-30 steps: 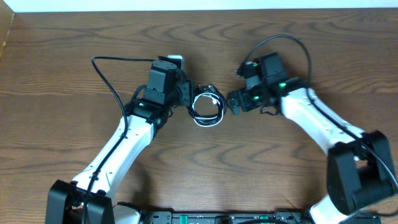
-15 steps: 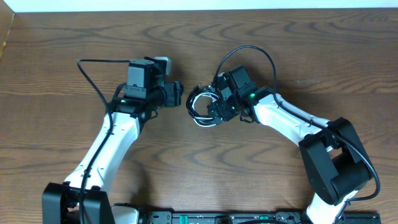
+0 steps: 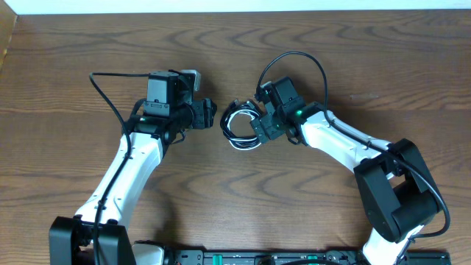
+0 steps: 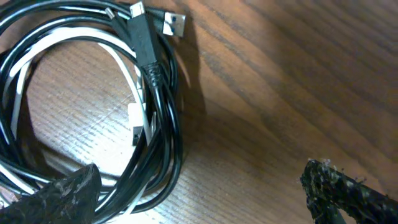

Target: Untangle cables

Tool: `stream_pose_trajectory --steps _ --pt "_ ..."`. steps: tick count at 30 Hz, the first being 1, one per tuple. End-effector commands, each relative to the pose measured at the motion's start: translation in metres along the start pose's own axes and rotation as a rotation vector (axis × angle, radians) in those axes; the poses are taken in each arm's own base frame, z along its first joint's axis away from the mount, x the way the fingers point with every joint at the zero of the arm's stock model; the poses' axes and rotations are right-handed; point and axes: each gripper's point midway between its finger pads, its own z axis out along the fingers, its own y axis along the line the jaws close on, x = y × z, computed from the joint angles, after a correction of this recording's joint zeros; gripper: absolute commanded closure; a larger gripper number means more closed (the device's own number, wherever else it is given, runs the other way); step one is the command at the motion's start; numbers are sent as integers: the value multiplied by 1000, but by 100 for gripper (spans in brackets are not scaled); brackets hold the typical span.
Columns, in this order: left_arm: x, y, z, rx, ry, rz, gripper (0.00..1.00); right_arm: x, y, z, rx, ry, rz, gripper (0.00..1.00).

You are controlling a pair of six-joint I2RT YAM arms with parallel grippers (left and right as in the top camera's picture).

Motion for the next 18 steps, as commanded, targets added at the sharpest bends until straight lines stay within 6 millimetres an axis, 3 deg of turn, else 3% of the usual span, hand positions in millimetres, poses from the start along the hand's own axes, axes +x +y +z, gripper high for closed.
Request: stream_pose_trajectory --steps 1,9,11,16,17,18 --pt "0 -3 -3 15 4 3 33 -1 -4 8 23 1 -13 1" --pt "5 -2 -3 12 23 -3 33 15 -1 28 11 57 9 5" --pt "5 -2 -3 12 23 -3 33 13 -1 28 11 49 9 11" --pt "5 -2 -3 11 24 -3 33 11 0 27 3 40 40 51" --pt "5 -2 -3 11 25 -4 33 11 1 27 -6 40 40 65" --pt "6 -2 -3 11 27 -4 33 10 2 27 -10 38 53 85"
